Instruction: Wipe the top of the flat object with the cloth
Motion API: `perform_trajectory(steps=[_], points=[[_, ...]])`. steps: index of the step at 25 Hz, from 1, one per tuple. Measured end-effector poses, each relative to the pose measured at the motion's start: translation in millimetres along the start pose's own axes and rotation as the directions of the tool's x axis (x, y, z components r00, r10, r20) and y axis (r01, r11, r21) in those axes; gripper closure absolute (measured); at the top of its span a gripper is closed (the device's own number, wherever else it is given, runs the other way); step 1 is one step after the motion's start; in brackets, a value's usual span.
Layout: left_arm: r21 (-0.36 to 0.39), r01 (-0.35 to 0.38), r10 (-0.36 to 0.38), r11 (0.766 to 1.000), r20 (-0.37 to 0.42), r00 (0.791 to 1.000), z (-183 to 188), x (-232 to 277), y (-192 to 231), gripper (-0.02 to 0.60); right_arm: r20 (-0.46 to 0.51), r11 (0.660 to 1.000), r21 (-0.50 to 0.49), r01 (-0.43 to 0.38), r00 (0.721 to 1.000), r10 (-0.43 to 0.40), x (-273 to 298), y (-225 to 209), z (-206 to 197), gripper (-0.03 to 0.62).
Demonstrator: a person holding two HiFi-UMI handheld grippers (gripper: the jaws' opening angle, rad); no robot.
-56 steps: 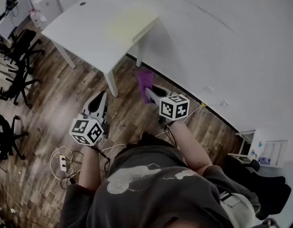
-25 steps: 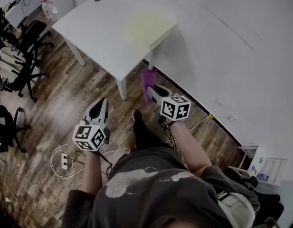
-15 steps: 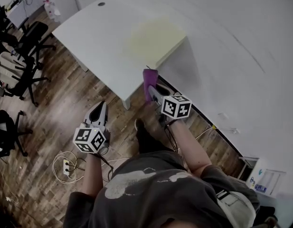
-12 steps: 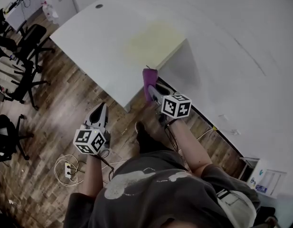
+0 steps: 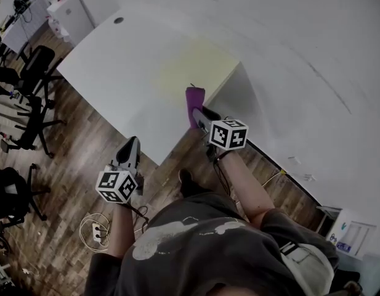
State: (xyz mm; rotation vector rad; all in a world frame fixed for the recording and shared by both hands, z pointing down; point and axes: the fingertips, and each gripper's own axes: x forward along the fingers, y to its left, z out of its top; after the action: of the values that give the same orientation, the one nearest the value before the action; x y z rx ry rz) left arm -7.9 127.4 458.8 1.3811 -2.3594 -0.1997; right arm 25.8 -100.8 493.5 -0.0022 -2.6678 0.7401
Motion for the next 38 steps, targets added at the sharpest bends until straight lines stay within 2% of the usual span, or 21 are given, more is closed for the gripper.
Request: perform_trajectory(steps=[11, 17, 20, 26, 31, 38], points=[[0.038, -0.027, 0.027, 0.999, 0.003, 1.0, 32.3, 67.2, 12.5, 0.571, 0.034, 0.999, 0.015, -0.039, 0.999, 0.039, 46.2, -40.1, 54.7, 0.497], [0.052, 0.003, -0.002, 0.999, -0.032, 0.999, 32.2, 83.2, 12.9, 0.571, 0.043, 0.998, 0.044, -0.037, 0.998, 0.035, 50.4, -42.5, 50.9, 0.497], [0.052, 0.021, -0.019, 0.998, -0.037, 0.999, 33.4, 88.5, 18.7, 0.571, 0.046, 0.999, 0.052, -0.014, 0.999, 0.012, 47.6, -45.7, 46.2, 0.497], [0.063, 0.111, -0.106, 0.992, -0.074, 0.992, 36.3, 117.3, 33.4, 0.571, 0.067, 0.993, 0.068, 0.094, 0.993, -0.098, 38.2, -62.4, 41.6, 0.497], [0.083, 0.239, -0.227, 0.968, -0.126, 0.966, 42.6, 155.2, 38.6, 0.571, 0.115, 0.974, 0.104, 0.201, 0.97, -0.213, 30.7, -76.5, 51.0, 0.497], [0.095, 0.408, -0.384, 0.908, -0.199, 0.902, 57.4, 204.5, 51.1, 0.571, 0.152, 0.923, 0.169, 0.345, 0.916, -0.37, 24.9, -80.1, 55.3, 0.497]])
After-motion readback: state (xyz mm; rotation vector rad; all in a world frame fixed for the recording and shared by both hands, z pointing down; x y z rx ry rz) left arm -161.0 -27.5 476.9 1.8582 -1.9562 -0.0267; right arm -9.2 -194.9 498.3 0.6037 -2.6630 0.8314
